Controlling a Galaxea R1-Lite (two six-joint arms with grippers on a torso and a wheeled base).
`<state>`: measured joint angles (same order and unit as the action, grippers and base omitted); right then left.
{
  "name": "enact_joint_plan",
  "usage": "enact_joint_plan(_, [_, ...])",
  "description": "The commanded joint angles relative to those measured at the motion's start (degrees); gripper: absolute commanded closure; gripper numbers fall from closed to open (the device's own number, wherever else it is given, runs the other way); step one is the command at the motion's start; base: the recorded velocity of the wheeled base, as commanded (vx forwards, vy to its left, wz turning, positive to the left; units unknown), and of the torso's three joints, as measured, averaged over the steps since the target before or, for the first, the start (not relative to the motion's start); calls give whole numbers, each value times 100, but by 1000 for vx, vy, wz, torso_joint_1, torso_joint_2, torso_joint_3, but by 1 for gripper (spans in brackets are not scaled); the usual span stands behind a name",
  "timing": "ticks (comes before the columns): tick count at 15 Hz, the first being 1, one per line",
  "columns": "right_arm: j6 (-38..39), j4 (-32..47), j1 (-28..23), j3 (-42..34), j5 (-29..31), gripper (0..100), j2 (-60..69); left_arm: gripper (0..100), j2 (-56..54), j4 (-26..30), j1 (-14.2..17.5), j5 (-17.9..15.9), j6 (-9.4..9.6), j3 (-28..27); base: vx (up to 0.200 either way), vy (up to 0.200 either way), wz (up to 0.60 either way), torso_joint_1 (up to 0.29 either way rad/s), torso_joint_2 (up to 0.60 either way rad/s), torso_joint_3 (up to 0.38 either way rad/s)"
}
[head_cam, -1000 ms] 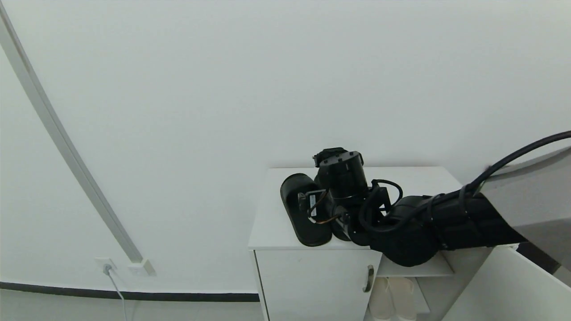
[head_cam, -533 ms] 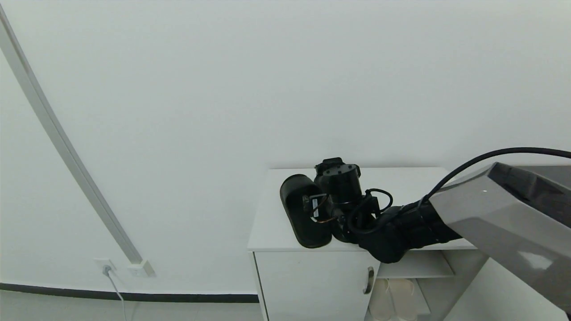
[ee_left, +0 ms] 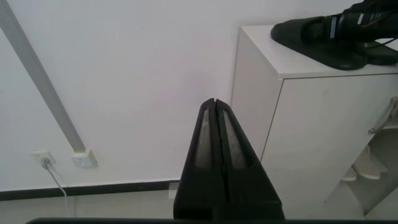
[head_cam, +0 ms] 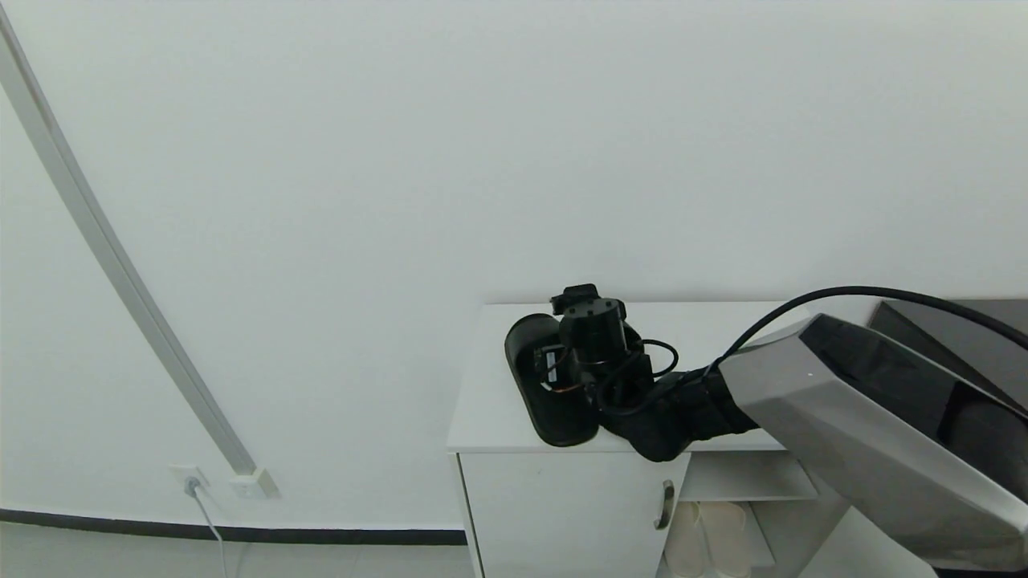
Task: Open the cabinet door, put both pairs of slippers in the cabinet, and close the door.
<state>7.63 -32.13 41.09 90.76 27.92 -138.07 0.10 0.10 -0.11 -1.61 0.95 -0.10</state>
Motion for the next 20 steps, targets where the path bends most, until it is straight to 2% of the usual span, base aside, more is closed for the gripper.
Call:
enact_joint_plan(1, [2, -12, -5, 38, 3, 100, -106, 100, -1, -1, 2, -6, 2, 1, 0, 0, 0, 0, 0, 0])
enact_joint_plan(6, [45, -47, -5, -85, 21, 100, 114, 100, -1, -1, -7, -6, 2, 1, 0, 0, 0, 0, 0, 0])
enact_joint_plan(10, [-7, -223, -5, -1333, -366, 100, 1590, 100, -1, -1, 2, 3, 2, 1, 0, 0, 0, 0, 0, 0])
enact_joint_plan(14, [-86, -223, -5, -3143, -964, 100, 3357, 100, -1, -1, 2, 3, 2, 1, 0, 0, 0, 0, 0, 0])
enact_joint_plan(20, [-236, -425, 74, -4884, -1280, 100, 4456, 100, -1, -1, 2, -6, 2, 1, 0, 0, 0, 0, 0, 0])
